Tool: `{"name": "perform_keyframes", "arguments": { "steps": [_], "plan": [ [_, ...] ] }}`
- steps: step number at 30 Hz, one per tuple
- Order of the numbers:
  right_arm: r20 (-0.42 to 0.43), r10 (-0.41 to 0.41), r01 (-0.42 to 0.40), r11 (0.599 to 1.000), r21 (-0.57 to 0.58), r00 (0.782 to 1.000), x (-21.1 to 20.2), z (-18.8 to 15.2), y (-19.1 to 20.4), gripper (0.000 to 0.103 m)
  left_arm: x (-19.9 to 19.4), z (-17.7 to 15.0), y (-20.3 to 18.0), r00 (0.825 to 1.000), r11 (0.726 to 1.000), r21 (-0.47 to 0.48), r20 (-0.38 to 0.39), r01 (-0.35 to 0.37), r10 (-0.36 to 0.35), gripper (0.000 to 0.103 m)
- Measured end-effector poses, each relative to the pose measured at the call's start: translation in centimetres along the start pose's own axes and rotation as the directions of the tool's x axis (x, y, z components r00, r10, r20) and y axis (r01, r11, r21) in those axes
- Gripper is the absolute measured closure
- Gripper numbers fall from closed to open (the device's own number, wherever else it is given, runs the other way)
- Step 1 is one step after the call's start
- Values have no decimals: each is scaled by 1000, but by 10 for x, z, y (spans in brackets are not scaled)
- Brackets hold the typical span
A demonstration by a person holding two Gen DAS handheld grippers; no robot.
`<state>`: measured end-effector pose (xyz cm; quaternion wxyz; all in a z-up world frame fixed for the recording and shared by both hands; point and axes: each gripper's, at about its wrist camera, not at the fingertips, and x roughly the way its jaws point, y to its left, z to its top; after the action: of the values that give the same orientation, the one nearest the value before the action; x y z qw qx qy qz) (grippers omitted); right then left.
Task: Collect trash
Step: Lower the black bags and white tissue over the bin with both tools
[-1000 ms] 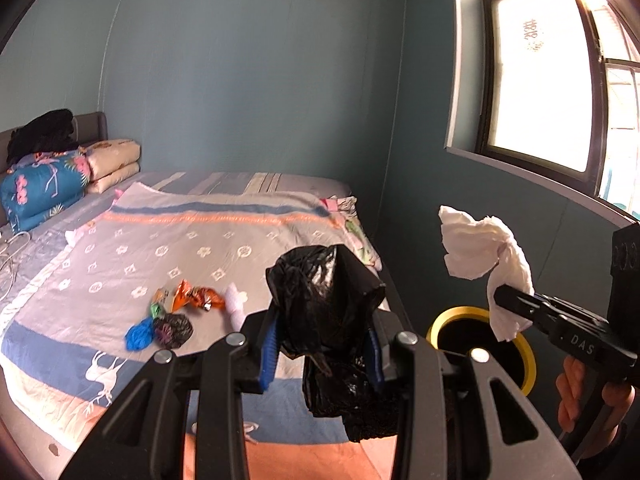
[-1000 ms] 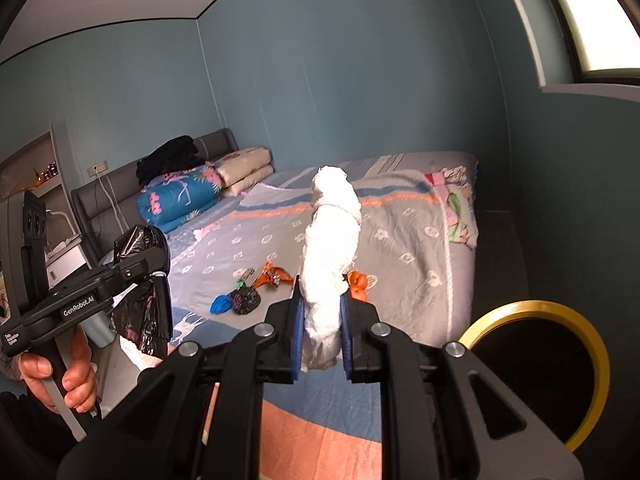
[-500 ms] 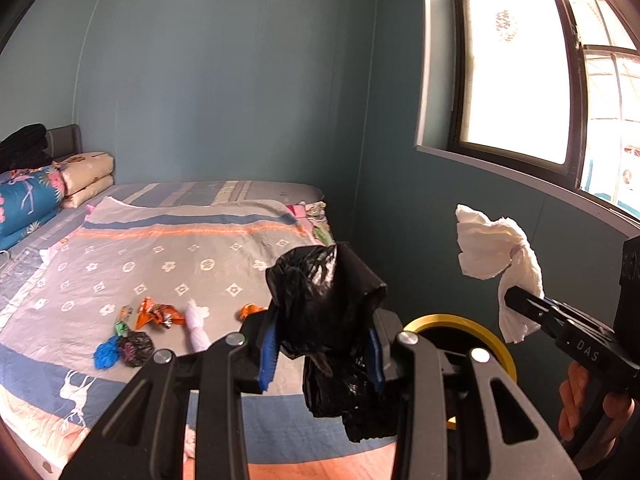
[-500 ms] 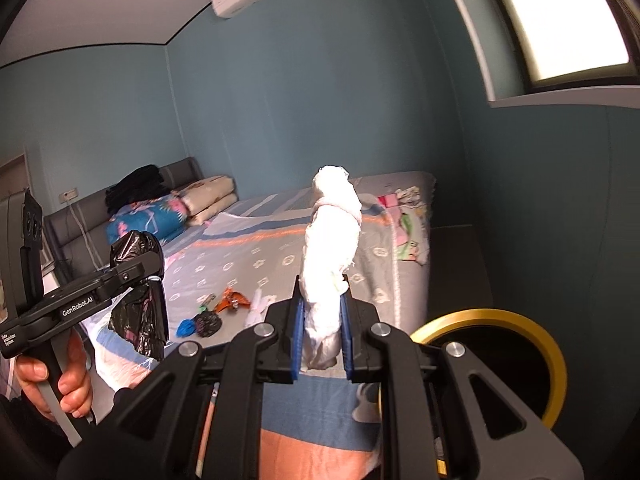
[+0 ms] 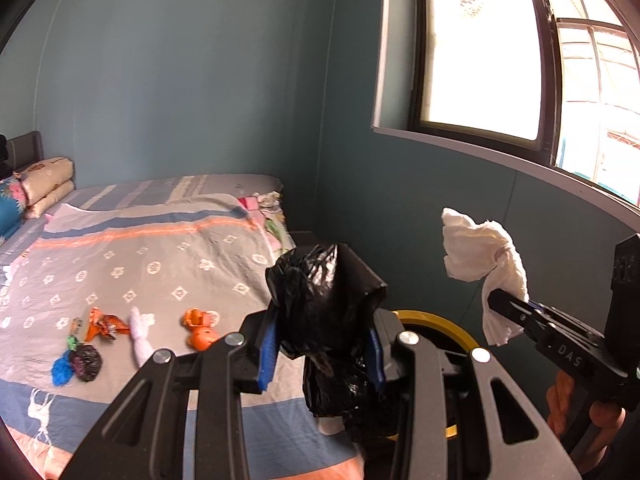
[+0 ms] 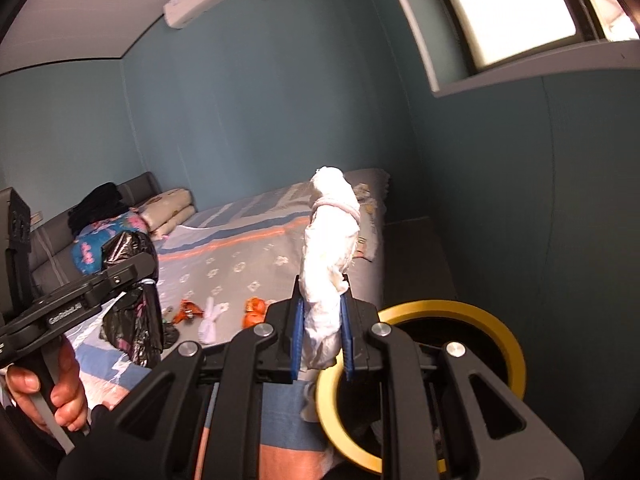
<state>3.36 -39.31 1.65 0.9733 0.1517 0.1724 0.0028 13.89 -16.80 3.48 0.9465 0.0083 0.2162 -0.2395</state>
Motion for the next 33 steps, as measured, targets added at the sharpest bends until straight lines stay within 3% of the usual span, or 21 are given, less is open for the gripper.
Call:
{"name": "perform_keyframes", "arguments": {
  "steps": [13,23,33],
  "plan": [
    [-85,-113,120,988,96,990,37,-7,-52,87,78,-13,-28,989,996,-13,-114,94,-95,69],
    [-151,-135,159,974,159,979,65,-18,-85,87,136,-37,-48,963,988,-31,-220,155,-157,69],
    [-184,-161,195,964,180,970,81,-25,-101,85,178,-57,-55,925,976,-79,-311,202,-217,63]
  ]
}}
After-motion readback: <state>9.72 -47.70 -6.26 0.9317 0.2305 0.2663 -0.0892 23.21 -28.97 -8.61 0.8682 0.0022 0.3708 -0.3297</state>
